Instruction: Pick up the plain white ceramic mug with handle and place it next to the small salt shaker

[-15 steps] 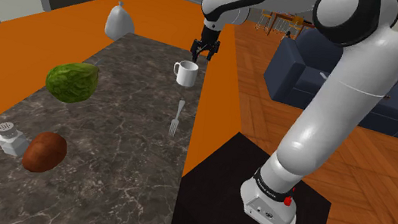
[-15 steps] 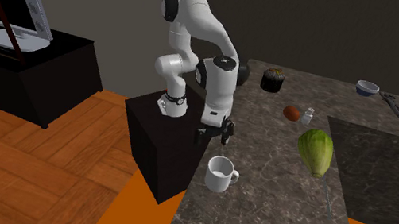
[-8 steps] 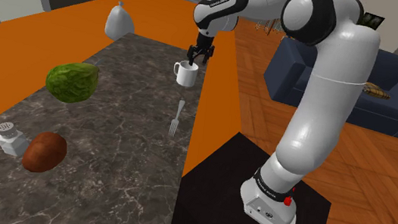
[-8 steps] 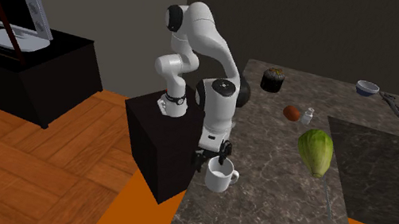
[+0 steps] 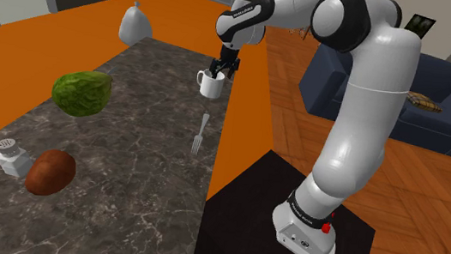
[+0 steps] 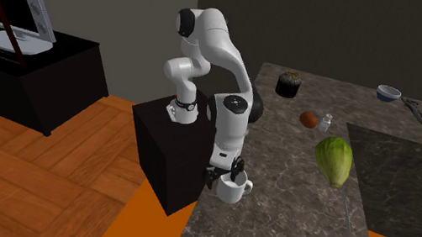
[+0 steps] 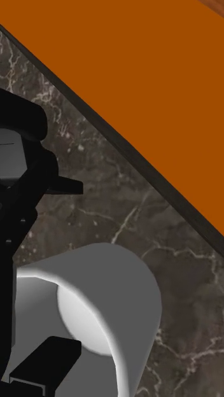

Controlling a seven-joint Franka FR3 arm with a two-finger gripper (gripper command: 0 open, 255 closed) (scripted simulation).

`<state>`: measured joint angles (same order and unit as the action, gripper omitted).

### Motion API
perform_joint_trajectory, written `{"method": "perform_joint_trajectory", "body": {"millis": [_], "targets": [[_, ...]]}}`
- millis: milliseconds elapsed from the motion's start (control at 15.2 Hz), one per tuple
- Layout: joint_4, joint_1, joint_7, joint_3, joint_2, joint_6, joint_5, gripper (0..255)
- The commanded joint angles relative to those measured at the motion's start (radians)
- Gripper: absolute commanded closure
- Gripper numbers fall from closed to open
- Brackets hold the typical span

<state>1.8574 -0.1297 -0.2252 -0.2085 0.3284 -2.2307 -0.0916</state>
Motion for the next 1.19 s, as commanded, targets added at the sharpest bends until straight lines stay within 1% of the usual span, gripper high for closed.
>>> {"method": "perform_joint_trajectory", "body": {"millis": [0, 264, 330, 924, 1122], "targets": [[0.002, -0.001, -0.001, 0.0, 0.001, -0.003, -0.001, 0], [0.002, -0.001, -0.001, 0.0, 0.001, -0.003, -0.001, 0], [0.002, -0.001, -0.001, 0.0, 0.001, -0.003, -0.001, 255], [0.002, -0.001, -0.001, 0.0, 0.001, -0.003, -0.001, 255], [-0.014, 0.001, 0.003, -0.002, -0.018, 0.031, 0.005, 255]]}}
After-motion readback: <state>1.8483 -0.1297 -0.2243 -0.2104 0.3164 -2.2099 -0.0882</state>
